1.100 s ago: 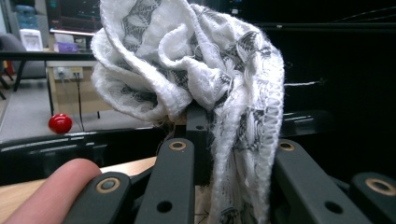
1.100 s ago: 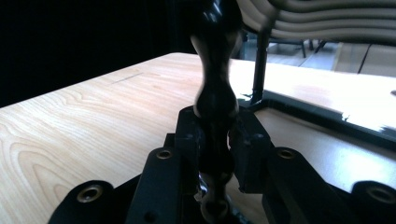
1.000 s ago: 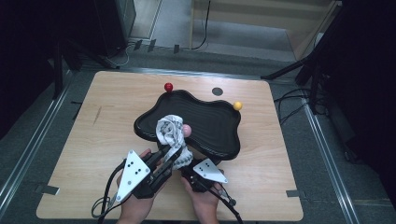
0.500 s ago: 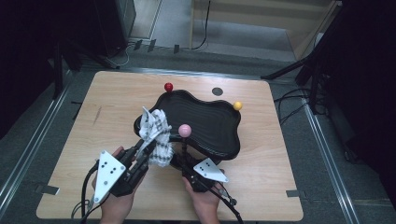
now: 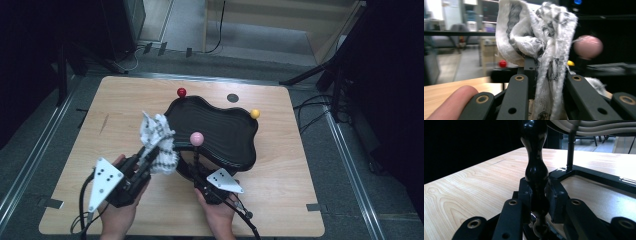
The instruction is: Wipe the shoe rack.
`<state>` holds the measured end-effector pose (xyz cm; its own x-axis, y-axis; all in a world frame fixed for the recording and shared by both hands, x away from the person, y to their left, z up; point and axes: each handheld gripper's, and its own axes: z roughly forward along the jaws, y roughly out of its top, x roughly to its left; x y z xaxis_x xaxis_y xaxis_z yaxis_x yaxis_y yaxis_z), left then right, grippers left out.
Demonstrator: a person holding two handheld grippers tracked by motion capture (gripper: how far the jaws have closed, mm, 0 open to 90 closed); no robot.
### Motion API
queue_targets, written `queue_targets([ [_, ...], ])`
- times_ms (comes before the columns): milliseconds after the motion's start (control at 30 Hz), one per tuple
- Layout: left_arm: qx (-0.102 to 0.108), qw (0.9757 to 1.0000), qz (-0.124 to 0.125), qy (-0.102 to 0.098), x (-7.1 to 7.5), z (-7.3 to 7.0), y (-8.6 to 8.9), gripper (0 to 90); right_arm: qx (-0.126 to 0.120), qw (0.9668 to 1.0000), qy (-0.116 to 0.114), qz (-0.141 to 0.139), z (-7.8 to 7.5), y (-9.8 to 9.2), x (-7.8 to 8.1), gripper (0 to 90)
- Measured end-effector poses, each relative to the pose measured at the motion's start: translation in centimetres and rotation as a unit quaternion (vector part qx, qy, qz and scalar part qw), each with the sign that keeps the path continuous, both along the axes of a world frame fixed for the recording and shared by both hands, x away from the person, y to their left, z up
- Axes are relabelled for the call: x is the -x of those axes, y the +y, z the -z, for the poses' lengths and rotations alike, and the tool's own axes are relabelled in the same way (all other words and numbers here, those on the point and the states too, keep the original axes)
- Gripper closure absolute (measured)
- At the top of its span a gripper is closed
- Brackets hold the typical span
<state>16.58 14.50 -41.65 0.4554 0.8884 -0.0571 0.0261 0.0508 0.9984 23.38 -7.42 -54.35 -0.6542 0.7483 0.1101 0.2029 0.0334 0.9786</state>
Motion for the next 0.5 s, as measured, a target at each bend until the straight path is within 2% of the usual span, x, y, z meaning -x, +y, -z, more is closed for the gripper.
queue_targets([
  [100,-0.013,0.9996,0.023,0.005,-0.1,0.5,-1.7,79.0,-0.001,1.0000,0.004,-0.001,0.0,0.2,0.1,75.4],
  [200,-0.032,0.9994,0.017,-0.003,-0.1,0.8,-2.4,79.0,0.001,1.0000,0.003,-0.002,0.0,0.2,0.1,75.3],
  [267,-0.023,0.9996,0.014,-0.001,-0.2,0.6,-1.7,79.0,0.005,1.0000,0.000,0.000,0.0,0.1,0.1,75.4],
  [367,-0.025,0.9996,-0.006,-0.010,-0.1,0.4,-0.2,79.0,0.004,1.0000,0.002,0.003,0.0,0.2,0.1,75.4],
  [500,0.003,0.9993,-0.037,-0.005,-0.4,0.0,2.6,79.0,0.006,1.0000,-0.002,0.004,-0.1,0.1,0.0,75.4],
])
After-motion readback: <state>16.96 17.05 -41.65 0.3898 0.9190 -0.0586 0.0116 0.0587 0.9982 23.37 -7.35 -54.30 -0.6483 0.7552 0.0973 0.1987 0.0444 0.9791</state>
